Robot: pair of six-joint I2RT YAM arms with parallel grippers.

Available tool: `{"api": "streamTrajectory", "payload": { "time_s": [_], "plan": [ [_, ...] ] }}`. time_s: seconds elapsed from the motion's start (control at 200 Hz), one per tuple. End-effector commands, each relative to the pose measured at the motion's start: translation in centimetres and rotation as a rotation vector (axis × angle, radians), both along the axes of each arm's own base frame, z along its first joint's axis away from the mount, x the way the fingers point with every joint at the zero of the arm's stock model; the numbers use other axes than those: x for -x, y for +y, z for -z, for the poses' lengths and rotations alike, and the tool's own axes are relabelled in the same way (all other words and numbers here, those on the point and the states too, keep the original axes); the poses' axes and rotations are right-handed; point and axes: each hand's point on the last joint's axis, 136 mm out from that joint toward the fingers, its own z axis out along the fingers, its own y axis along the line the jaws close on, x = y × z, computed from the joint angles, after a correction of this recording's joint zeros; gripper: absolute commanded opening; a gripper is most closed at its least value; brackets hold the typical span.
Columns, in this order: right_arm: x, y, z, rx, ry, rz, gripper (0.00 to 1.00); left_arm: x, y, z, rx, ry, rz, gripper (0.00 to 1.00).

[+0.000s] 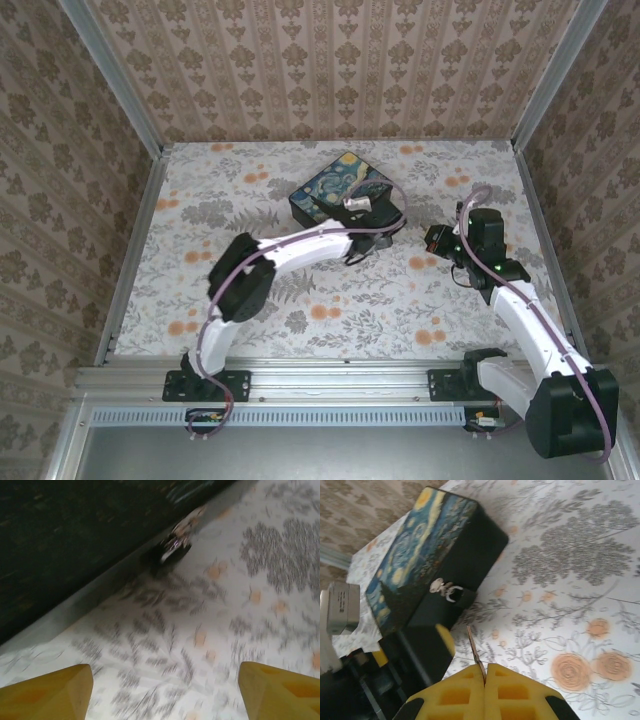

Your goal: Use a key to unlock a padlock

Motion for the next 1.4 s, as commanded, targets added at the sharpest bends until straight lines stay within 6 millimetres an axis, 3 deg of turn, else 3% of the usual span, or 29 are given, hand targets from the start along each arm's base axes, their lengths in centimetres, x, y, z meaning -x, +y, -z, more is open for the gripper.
{"api": "streamTrajectory", "payload": {
  "time_s": [0.0,0.115,0.225,0.39,0.65,0.76,0.86,1.14,1.27,1.395],
  "plan": [
    [0.6,-3.2,0.7,0.031,0.036,0.163,0.0,-2.0,2.7,0.7,-0.155,-0.084,-0.19,0.77],
    [0.6,-4.4,0.3,0.031,0.015,0.203,0.0,-3.9,1.6,1.6,-0.176,-0.151,-0.242,0.75],
    [0.2,-4.2,-0.1,0.016,0.002,0.18,0.0,-5.3,1.7,1.7,-0.228,-0.21,-0.29,0.73],
    [-0.5,-3.0,0.0,0.001,0.015,0.1,0.0,-6.0,6.0,1.5,-0.289,-0.196,-0.354,0.73],
    [-1.1,-1.5,0.7,-0.039,0.017,0.043,0.0,-7.7,11.0,1.9,-0.242,-0.185,-0.189,0.76],
    [-1.3,-1.2,0.9,-0.034,0.028,0.028,0.0,-8.3,9.5,2.7,-0.179,-0.147,-0.061,0.76],
    [-1.3,-1.1,0.6,-0.027,0.027,0.021,0.0,-7.7,8.1,2.7,-0.173,-0.122,0.015,0.77],
    [-0.6,-1.0,0.4,-0.016,0.029,0.014,0.0,-5.3,5.4,2.3,-0.178,-0.068,0.042,0.77],
    [-0.6,-1.0,0.5,-0.013,0.029,0.008,0.0,-6.8,4.6,2.6,-0.189,-0.063,0.014,0.82],
    [-0.8,-0.7,0.5,-0.014,0.032,-0.008,0.0,-8.0,5.6,2.8,-0.251,-0.053,-0.066,0.81]
  ]
}}
